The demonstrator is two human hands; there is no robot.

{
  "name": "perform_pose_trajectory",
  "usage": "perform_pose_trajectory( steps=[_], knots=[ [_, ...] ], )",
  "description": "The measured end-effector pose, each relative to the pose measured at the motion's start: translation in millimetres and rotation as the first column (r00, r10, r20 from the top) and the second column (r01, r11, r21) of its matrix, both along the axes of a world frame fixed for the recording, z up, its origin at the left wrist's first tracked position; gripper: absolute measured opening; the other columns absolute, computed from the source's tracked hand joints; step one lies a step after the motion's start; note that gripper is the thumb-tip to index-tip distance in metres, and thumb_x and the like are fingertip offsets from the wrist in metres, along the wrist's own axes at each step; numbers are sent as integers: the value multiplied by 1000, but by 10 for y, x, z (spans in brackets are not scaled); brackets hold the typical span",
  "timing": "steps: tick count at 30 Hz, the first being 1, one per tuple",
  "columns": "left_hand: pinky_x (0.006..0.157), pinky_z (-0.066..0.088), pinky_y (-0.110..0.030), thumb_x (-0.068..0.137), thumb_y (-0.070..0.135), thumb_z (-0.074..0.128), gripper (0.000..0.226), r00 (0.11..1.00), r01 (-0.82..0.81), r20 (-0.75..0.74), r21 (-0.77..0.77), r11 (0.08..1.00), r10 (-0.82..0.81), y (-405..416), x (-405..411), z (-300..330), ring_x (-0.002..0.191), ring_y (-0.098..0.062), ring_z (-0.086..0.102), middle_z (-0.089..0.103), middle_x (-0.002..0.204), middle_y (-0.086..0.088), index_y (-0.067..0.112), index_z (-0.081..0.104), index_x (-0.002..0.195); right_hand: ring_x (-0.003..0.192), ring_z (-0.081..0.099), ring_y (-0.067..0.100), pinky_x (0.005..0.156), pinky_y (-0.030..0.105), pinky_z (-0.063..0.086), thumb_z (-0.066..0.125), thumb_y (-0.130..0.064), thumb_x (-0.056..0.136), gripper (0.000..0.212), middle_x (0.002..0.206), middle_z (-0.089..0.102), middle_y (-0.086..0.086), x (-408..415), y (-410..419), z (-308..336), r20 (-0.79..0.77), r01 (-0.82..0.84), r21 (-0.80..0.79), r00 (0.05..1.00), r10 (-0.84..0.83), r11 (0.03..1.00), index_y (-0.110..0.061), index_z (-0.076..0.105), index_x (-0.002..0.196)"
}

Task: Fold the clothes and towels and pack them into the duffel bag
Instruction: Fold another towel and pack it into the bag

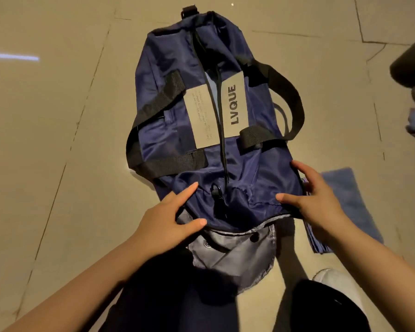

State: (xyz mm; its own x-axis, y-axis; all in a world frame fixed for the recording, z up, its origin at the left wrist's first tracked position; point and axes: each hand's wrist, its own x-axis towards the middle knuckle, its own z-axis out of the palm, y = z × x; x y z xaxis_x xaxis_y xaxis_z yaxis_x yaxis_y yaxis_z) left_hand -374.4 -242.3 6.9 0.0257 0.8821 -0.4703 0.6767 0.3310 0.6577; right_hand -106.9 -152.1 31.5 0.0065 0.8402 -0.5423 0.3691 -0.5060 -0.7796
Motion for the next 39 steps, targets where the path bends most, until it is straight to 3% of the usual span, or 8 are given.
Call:
perform_pose_trajectory(
  steps=[6,12,17,22,25,29,34,39],
  knots=[
    [92,30,-11,82,57,62,78,987,145,-68,22,989,-144,-279,109,139,137,-6,34,28,153,19,56,13,144,131,43,16,107,41,41,79,-4,75,82,145,43,-6,291,-850,-193,67,20,-35,998,-18,999,-35,41,141],
    [85,32,1,81,65,58,78,945,326,-25,-59,944,-327,-665,144,319,127,9,36,28,135,42,62,9,141,123,47,12,104,30,39,81,-3,72,73,132,52,-6,554,-1047,-154,171,-40,-81,984,54,996,-32,51,132],
    [72,43,-28,87,57,53,46,966,70,-259,292,954,8,-366,176,470,90,-15,61,60,97,11,37,57,128,114,54,20,94,34,45,75,-15,81,48,128,55,3,587,-1082,-8,375,-122,-4,920,114,993,-28,57,123],
    [106,33,-36,87,46,60,50,977,121,-214,446,887,-26,623,353,485,131,-30,40,41,141,-11,28,55,134,109,45,10,88,25,38,65,-28,89,45,125,48,-2,410,-503,282,471,-261,292,876,99,920,-30,49,131],
    [116,18,-44,90,50,57,58,958,165,-276,305,938,-79,1130,580,482,145,-34,14,8,160,-11,37,40,144,125,38,14,92,19,32,63,-32,90,57,147,34,4,164,-16,303,519,-384,268,830,204,884,-32,39,142],
    [106,32,-48,86,64,52,71,900,114,-434,154,981,-36,1511,710,371,135,-45,23,5,158,-7,40,28,148,142,25,31,108,33,30,60,-34,93,67,161,-7,9,-155,409,226,496,-401,87,811,310,912,-39,24,148],
    [97,40,-45,83,55,65,76,899,35,-433,211,977,61,1618,727,250,131,-40,24,9,156,-6,39,29,148,118,47,28,84,26,41,64,-1,84,84,154,10,8,-274,704,94,458,-411,90,826,329,907,-33,23,149],
    [102,33,-50,76,58,69,86,868,142,-495,179,974,-35,1763,688,270,138,-33,13,2,157,-3,43,24,148,97,46,22,81,18,36,64,2,80,73,132,30,8,134,1173,383,559,-325,238,816,144,915,-20,38,144]
  ],
)
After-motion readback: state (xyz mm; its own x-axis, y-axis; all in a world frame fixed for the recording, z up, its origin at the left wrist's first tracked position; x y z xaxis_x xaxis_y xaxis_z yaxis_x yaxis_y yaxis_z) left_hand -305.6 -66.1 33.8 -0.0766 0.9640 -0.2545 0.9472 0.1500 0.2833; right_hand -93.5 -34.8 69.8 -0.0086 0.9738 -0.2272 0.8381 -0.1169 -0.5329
